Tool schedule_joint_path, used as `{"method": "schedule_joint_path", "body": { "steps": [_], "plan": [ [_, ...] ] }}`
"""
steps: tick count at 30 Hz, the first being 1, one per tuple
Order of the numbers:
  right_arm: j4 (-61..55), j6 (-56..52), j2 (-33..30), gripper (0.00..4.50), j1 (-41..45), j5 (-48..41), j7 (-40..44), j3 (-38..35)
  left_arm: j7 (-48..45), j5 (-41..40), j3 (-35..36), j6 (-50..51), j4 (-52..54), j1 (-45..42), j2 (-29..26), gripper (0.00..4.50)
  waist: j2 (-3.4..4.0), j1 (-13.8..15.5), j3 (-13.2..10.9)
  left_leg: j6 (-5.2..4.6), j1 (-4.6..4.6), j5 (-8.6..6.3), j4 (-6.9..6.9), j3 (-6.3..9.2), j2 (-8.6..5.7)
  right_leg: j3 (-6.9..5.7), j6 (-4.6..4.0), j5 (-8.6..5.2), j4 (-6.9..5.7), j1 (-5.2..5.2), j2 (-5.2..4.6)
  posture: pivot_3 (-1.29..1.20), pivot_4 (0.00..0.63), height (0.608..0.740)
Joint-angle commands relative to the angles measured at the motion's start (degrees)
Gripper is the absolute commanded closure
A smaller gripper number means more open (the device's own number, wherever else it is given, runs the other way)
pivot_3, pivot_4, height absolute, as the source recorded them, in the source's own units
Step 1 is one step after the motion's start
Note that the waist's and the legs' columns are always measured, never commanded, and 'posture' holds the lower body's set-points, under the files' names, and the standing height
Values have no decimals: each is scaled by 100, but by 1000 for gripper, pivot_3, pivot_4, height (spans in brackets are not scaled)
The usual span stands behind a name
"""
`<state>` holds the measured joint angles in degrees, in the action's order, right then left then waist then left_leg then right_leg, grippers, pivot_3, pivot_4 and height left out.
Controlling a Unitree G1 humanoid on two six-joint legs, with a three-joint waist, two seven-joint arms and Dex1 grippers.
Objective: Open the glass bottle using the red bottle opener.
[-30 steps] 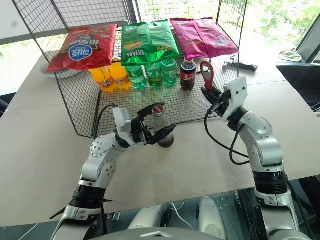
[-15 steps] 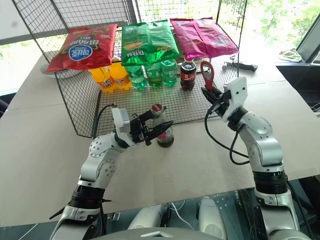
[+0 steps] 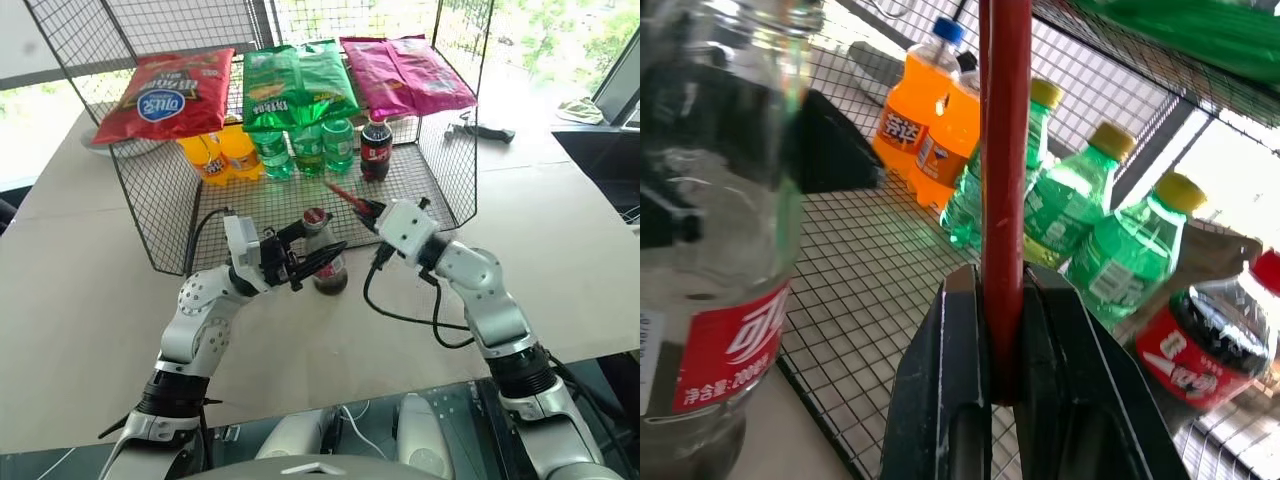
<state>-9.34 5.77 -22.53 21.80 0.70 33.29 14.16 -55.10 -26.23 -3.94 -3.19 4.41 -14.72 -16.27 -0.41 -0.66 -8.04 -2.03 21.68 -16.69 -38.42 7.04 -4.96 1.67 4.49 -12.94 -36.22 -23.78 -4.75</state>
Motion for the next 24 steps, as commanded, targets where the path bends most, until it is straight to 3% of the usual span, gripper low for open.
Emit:
{"method": "schedule_joint_path", "body": {
  "steps": [1, 8, 24],
  "plan": [
    [-72, 763, 14, 4500, -25, 408, -81, 184, -31, -5, -13, -6, 88, -28, -37, 2129, 0, -3, 0, 0, -1, 0, 0, 0, 0, 0, 0, 0, 0, 0, 0, 0, 150, 740],
    [299, 1565, -107, 4500, -4, 1143, -114, 485, -59, -13, -23, 42, 73, -63, -36, 2129, 0, 4, 1, 0, -6, 0, 0, 0, 0, 0, 0, 0, 0, 4, 1, 0, 150, 740],
    [1057, 2753, -153, 4500, 149, 2902, -1611, 557, -77, -24, -60, 94, 50, -87, 0, 2129, 2, 4, 8, 3, -17, 2, 1, -4, 0, 5, 0, 0, -6, 8, 5, 0, 150, 740]
  ]
}}
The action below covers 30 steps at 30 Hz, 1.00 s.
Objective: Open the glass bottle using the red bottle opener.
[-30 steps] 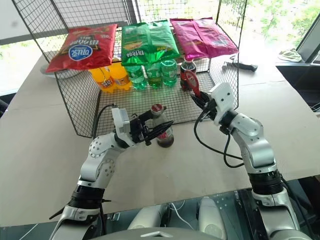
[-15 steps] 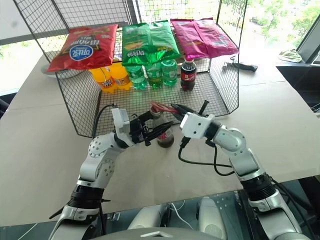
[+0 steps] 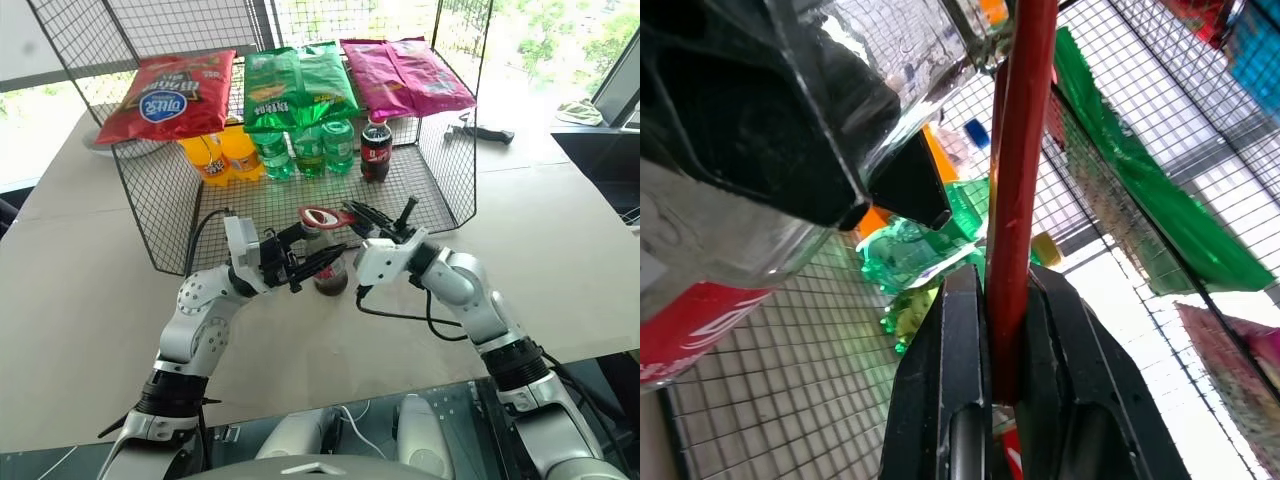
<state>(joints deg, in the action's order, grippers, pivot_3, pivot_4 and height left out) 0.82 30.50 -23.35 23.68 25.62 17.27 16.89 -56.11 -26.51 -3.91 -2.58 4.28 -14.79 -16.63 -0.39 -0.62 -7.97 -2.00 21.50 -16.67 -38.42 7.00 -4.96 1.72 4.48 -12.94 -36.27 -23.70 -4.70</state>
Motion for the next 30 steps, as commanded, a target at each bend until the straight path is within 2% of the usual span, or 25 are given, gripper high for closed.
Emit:
{"method": "schedule_joint_path", "body": {
  "steps": [1, 6, 14, 30],
  "plan": [
    [67, 331, -78, 4500, -34, 463, -57, 302, 23, 5, -62, 33, 58, -80, 34, 2129, 0, 0, 0, 0, 0, 0, 0, -1, 0, 1, 0, 0, 0, 0, 0, 0, 150, 740],
    [124, 486, -79, 4500, 61, 668, -244, 356, 21, 7, -61, 40, 46, -79, 30, 2129, 0, -2, 0, 0, -1, 0, 0, -1, 0, 2, 0, 0, 0, 1, 0, 0, 150, 740],
    [59, 456, -99, 4500, 235, 598, -85, 389, 23, 9, -69, 70, 59, -66, 25, 2129, 0, 0, 0, 0, -2, 0, 0, -1, 0, 3, 0, 0, -1, 1, 1, 0, 150, 740],
    [130, 610, -526, 4500, 672, 491, 125, 145, 16, 31, -88, 44, -5, -77, 54, 2129, 0, 4, 0, 0, -1, 0, 0, -2, 0, 3, 0, 0, 0, 1, 0, 0, 150, 740]
  ]
}}
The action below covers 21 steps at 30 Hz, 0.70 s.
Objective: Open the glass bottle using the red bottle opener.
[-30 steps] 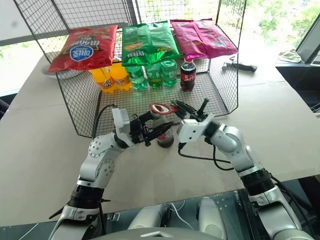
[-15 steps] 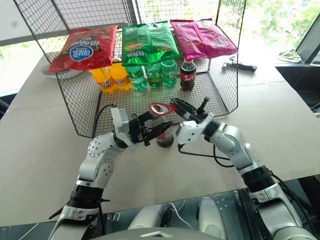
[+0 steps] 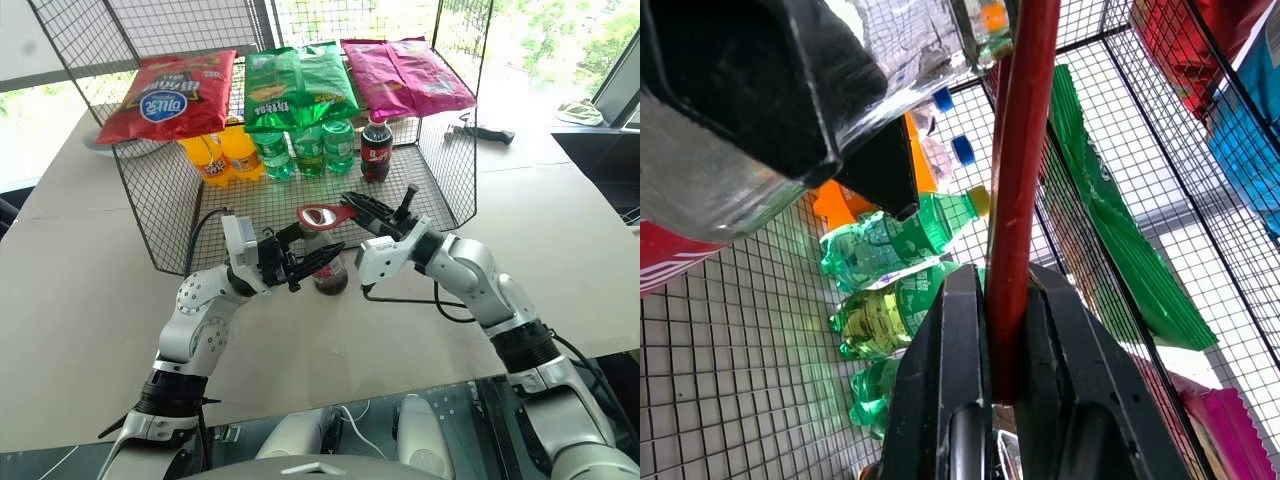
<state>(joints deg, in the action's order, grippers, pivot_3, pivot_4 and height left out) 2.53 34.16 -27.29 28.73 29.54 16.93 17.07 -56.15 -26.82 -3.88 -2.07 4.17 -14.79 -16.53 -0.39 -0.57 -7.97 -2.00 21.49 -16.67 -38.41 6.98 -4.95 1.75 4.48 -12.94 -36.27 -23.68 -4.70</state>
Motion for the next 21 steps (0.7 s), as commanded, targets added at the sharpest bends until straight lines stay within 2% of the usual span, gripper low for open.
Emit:
{"method": "schedule_joint_path", "body": {
  "steps": [1, 21],
  "plan": [
    [-24, 250, -151, 4500, 201, 93, 157, 111, 14, 59, -90, -7, 1, -79, 43, 2129, 0, 0, 0, 0, 0, 0, 0, -1, 0, 0, 0, 0, 0, 0, 0, 0, 150, 740],
    [223, 489, -396, 4500, 817, 159, -13, -107, -1, 59, -105, 1, -16, -83, 54, 2129, 0, -4, 0, 0, 1, 0, 4, -1, 1, 1, 0, 0, 5, -1, 1, 0, 150, 740]
  ]
}}
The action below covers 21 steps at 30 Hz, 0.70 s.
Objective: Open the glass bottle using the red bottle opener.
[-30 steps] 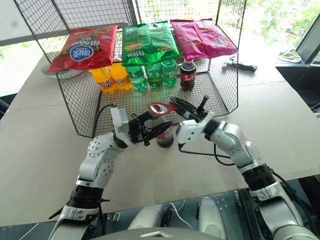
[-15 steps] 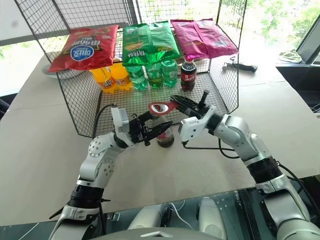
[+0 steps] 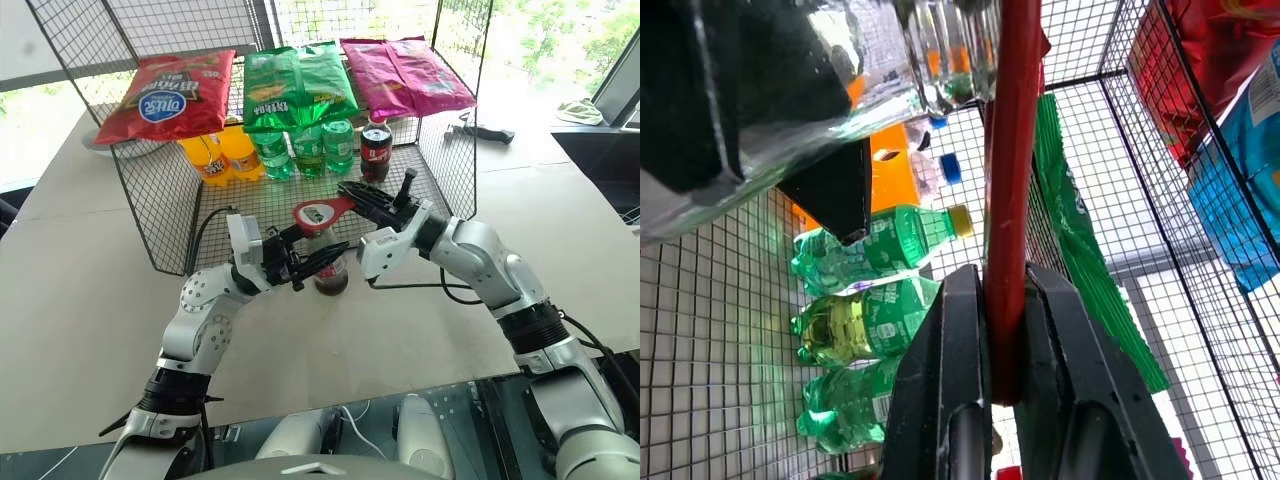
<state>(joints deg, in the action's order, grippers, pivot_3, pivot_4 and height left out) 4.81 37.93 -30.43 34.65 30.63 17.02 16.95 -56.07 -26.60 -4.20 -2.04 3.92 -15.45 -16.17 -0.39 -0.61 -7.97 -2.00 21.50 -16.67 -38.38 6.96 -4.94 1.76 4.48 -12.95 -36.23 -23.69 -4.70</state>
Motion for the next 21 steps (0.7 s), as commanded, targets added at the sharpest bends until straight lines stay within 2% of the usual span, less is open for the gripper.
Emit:
{"method": "schedule_joint_path", "body": {
  "steps": [1, 21],
  "plan": [
    [14, 126, -94, 4500, 275, 61, -41, -114, -9, 38, -72, -2, 8, -18, 18, 2129, 0, 2, 0, 0, 0, 0, 0, -1, 0, 1, 0, 0, 0, 0, 0, 0, 150, 740],
    [27, 156, -76, 4500, 471, 159, -442, -255, 29, 8, -40, 14, 55, 47, 11, 2129, 0, 0, 0, 0, 1, 0, 3, 0, 0, 0, 0, 0, 4, -1, 0, 0, 150, 740]
  ]
}}
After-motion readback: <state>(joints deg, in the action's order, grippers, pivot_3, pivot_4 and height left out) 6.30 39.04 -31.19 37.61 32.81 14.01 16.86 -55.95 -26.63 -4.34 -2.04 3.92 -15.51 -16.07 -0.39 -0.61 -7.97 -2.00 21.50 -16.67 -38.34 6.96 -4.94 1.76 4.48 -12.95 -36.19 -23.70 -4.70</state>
